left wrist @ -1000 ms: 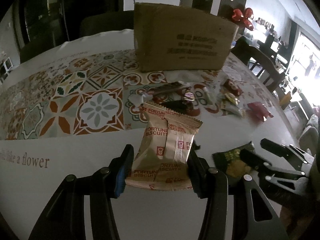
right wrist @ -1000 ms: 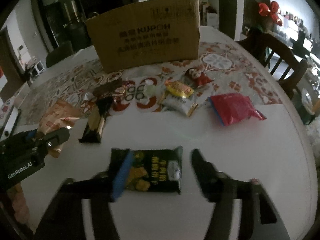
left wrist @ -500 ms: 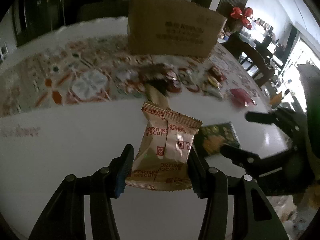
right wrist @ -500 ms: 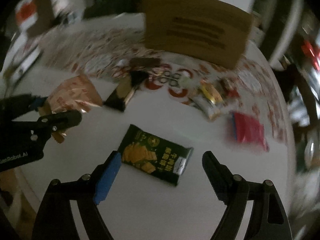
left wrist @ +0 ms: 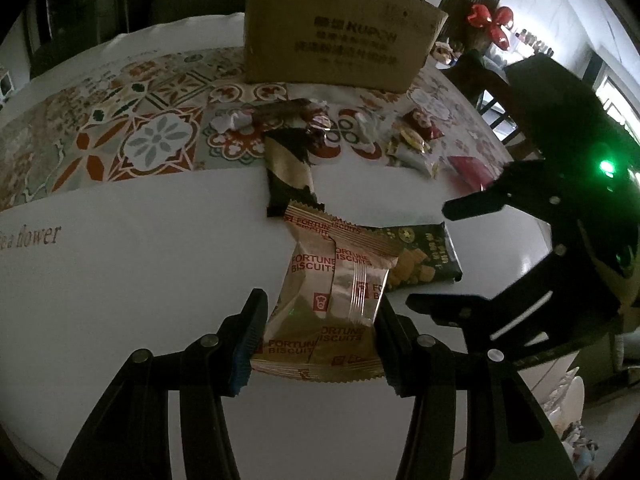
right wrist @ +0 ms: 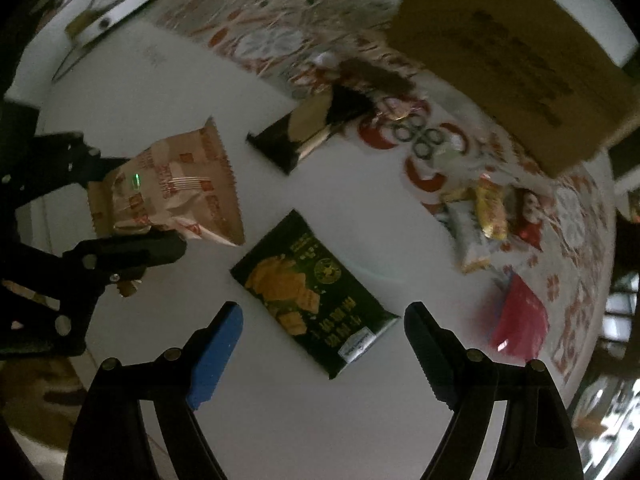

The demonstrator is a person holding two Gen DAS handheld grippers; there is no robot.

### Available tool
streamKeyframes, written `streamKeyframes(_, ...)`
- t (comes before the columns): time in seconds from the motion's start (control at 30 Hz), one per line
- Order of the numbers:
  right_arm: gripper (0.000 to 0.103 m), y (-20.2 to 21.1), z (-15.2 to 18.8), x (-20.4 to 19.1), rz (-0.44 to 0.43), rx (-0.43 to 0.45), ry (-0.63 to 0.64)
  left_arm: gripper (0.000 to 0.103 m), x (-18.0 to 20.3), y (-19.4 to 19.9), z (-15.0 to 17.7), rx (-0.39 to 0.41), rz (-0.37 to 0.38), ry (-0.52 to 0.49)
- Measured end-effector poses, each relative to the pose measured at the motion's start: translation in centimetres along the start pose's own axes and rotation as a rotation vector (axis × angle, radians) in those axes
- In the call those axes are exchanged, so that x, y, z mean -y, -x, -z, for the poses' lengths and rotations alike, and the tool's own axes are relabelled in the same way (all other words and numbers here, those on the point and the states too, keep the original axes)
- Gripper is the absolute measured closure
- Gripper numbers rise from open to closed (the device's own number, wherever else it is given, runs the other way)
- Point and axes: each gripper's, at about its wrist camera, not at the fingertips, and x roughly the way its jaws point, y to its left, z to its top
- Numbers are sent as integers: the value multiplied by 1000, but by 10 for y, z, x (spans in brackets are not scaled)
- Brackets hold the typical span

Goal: Organize snacks
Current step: 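Lift both held packs and carry them toward the cardboard box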

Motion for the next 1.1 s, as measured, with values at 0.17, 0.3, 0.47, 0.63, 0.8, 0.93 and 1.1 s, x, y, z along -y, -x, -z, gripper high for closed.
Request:
streamKeyframes(0.17, 20, -13, -5, 1, -8, -43, 40, 52, 1, -1, 0, 3, -10, 1)
streamKeyframes(0.3, 20, -17, -10, 4, -30, -36, 18, 52, 0, -3, -1, -2, -14, 9)
streamKeyframes(0.47, 30, -17, -8, 4, -39, -1, -13, 52, -2, -3, 0, -3, -15, 18)
streamKeyframes(0.63, 46, -12, -7, 2, -28, 13, -73, 52, -3, -2, 0, 3, -18, 23)
streamKeyframes(0.8, 49, -7, 8, -2, -28, 68, -181, 52, -4, -1, 1, 10, -25, 27)
streamKeyframes(0.93, 51, 4, 22, 8, -17, 141, -296, 52, -4, 1, 1, 22, -36, 24)
streamKeyframes(1.1, 51, 13, 35, 13, -11, 229, -402, 52, -2, 5, -1, 41, -46, 15)
